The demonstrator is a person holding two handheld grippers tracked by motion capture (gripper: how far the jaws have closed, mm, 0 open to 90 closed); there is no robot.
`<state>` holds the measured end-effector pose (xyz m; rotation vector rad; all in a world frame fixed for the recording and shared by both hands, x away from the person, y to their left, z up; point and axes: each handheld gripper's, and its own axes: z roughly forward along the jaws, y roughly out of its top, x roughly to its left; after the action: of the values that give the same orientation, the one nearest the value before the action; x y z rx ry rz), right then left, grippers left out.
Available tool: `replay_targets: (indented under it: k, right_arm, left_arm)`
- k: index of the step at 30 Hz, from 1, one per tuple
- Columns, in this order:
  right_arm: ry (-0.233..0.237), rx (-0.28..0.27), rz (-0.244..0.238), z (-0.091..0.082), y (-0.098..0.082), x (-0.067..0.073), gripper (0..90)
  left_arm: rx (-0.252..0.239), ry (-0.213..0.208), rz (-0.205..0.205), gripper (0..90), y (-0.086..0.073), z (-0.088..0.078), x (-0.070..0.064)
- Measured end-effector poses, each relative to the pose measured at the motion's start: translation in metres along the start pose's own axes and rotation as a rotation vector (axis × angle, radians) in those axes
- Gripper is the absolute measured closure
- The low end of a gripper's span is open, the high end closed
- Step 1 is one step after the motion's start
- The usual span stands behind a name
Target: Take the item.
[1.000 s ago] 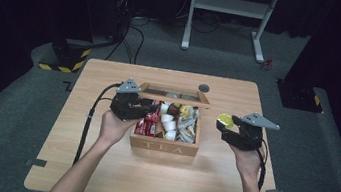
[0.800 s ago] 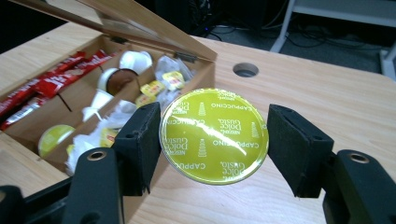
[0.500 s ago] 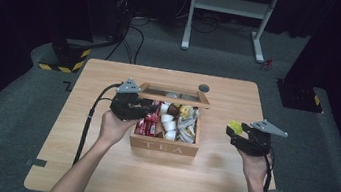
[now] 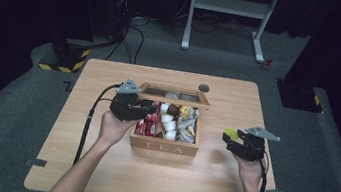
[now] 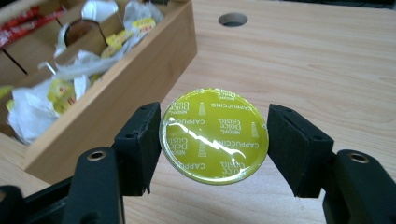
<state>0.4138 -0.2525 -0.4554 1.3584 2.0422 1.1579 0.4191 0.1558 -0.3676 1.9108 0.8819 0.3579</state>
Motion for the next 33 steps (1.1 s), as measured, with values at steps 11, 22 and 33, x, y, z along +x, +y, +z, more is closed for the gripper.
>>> replay_targets:
  k: [11, 22, 33]
  right_arm:
    - [0.000, 0.058, -0.042, 0.025, -0.015, 0.011, 37.2]
    - [0.008, 0.098, -0.063, 0.040, -0.023, 0.016, 36.6]
    - [0.027, 0.088, -0.037, 0.037, -0.024, 0.013, 32.7]
  left_arm:
    - [-0.005, 0.003, 0.000, 65.9, 0.000, 0.000, 0.000]
    - [-0.007, 0.002, -0.003, 65.8, 0.001, 0.000, 0.000]
    - [-0.006, 0.004, 0.002, 65.6, 0.001, 0.000, 0.000]
